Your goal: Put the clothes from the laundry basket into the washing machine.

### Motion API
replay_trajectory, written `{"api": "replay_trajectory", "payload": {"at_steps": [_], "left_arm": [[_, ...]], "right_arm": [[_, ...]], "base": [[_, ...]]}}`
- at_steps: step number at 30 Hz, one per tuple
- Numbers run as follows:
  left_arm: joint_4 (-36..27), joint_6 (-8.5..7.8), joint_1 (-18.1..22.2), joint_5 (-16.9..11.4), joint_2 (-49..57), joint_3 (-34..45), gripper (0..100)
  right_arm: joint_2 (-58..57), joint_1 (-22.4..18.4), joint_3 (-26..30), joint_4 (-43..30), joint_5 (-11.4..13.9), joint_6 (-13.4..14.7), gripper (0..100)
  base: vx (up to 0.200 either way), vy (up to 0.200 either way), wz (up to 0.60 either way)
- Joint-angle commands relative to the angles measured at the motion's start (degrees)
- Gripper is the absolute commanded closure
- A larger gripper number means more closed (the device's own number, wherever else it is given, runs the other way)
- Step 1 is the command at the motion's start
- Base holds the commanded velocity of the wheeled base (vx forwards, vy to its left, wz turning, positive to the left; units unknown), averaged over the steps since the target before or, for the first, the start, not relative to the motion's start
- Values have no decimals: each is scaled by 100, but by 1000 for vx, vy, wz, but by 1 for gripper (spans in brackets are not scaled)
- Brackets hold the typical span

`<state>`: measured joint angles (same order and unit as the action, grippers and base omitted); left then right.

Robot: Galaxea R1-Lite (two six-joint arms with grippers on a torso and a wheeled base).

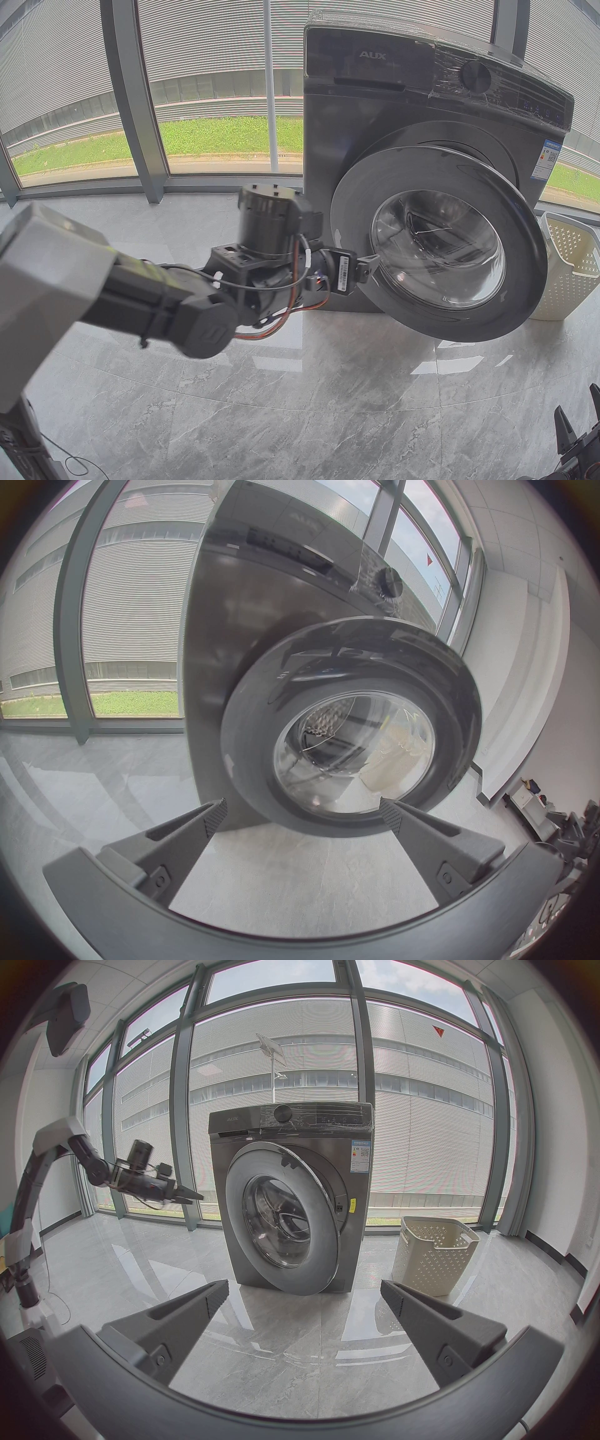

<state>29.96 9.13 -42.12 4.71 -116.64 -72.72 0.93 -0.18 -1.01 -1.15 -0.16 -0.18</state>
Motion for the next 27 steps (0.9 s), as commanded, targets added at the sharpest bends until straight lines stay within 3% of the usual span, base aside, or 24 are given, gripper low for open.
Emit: {"api": "replay_trajectory", "payload": {"at_steps": [1,6,9,13,16,20,23,27], "left_arm": [[343,-17,107,30,3763,3229,0],[291,-131,459,-40,5195,4283,0],[141,-166,916,-75,6180,5057,0],[106,-447,1215,-101,6953,5646,0],[53,-482,1294,-57,7419,5927,0],[-448,-632,1883,13,8491,6366,0],[-861,-676,2349,-40,9036,6454,0],[-1590,-869,2920,-137,9985,6604,0]], "right_arm": [[-93,9,40,-8,7,-8,0],[-93,1,40,0,7,-8,0],[-93,1,40,0,16,-8,0],[-93,1,40,-8,16,-17,0],[-93,1,40,-8,51,-17,0],[-93,-26,40,-8,51,-17,0],[-93,-26,40,0,60,-26,0],[-93,-17,57,44,95,9,0]], "base": [[0,0,0],[0,0,0],[0,0,0],[0,0,0],[0,0,0],[0,0,0],[0,0,0],[0,0,0]]}}
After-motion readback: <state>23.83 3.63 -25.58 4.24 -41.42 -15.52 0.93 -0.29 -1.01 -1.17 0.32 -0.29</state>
